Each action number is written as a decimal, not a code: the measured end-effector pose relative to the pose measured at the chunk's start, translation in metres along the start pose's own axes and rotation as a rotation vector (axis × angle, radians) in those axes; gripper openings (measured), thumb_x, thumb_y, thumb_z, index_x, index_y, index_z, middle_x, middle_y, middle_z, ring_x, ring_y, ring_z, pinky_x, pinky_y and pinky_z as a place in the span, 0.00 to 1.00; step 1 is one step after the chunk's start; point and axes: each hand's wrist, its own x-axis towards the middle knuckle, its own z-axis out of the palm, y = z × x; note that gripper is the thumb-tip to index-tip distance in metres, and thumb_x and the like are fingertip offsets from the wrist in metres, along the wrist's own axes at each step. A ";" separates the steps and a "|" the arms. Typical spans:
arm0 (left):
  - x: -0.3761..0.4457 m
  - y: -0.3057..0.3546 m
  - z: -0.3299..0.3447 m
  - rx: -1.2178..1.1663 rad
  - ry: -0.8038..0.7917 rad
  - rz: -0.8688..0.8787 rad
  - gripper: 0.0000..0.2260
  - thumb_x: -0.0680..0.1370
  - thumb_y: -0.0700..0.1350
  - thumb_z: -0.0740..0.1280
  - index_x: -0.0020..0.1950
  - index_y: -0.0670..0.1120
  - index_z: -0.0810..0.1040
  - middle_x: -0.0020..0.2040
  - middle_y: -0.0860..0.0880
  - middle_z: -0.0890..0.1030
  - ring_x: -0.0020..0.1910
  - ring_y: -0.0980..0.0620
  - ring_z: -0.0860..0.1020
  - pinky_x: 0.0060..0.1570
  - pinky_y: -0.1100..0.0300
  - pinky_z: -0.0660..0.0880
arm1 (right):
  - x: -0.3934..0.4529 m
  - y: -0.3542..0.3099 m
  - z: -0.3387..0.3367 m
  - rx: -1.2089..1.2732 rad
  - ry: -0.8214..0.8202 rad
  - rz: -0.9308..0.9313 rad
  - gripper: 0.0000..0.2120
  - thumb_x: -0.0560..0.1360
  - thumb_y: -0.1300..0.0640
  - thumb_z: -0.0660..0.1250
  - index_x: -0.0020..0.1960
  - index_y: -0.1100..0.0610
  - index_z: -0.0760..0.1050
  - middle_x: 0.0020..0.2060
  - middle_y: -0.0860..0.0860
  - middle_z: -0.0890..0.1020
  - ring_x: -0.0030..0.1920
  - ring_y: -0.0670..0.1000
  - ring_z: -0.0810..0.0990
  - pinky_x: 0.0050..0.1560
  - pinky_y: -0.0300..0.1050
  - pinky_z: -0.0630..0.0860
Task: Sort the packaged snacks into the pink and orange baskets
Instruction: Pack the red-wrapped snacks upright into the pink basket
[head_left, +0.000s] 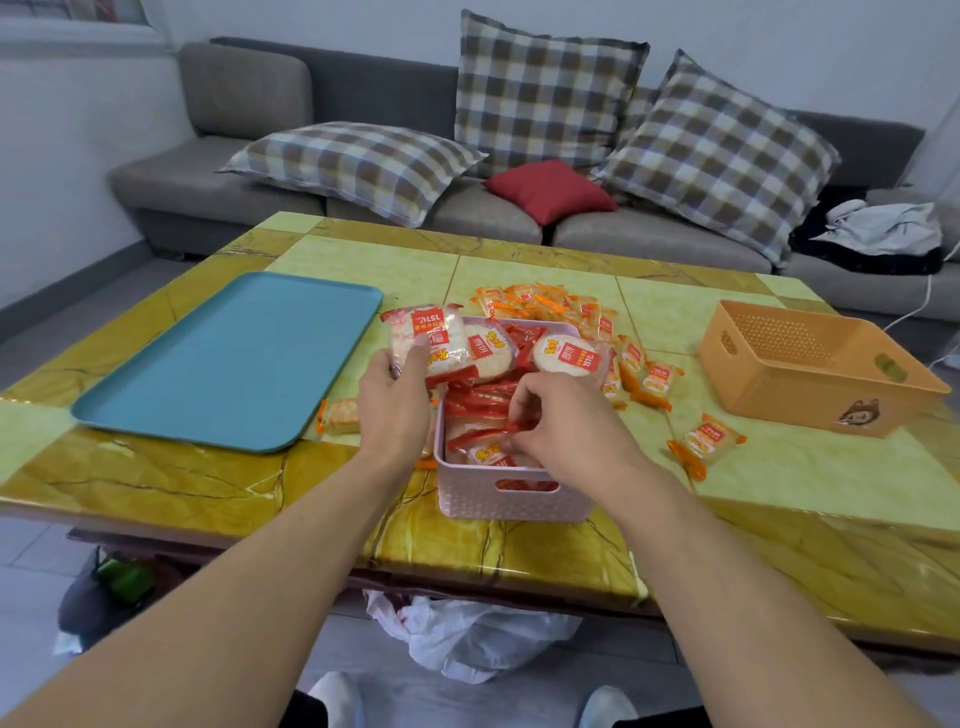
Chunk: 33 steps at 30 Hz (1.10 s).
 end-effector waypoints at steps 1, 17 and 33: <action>0.000 -0.001 0.000 -0.006 -0.005 0.008 0.11 0.82 0.57 0.63 0.53 0.51 0.78 0.48 0.53 0.84 0.47 0.56 0.82 0.41 0.59 0.76 | 0.000 -0.002 0.001 -0.069 0.009 -0.010 0.12 0.67 0.52 0.81 0.41 0.48 0.78 0.37 0.41 0.78 0.40 0.46 0.79 0.36 0.42 0.72; 0.002 -0.003 -0.004 -0.022 -0.087 0.091 0.12 0.82 0.58 0.62 0.56 0.52 0.79 0.50 0.54 0.85 0.49 0.56 0.84 0.44 0.59 0.80 | 0.010 -0.003 0.002 -0.078 -0.072 0.049 0.10 0.72 0.55 0.74 0.37 0.52 0.74 0.35 0.46 0.80 0.38 0.48 0.78 0.31 0.41 0.67; -0.004 -0.005 0.007 0.118 -0.273 0.306 0.23 0.81 0.68 0.53 0.56 0.56 0.81 0.58 0.49 0.82 0.60 0.49 0.79 0.61 0.44 0.75 | -0.003 -0.013 -0.022 0.643 -0.032 0.032 0.12 0.72 0.53 0.78 0.54 0.54 0.84 0.34 0.50 0.84 0.31 0.52 0.85 0.32 0.46 0.82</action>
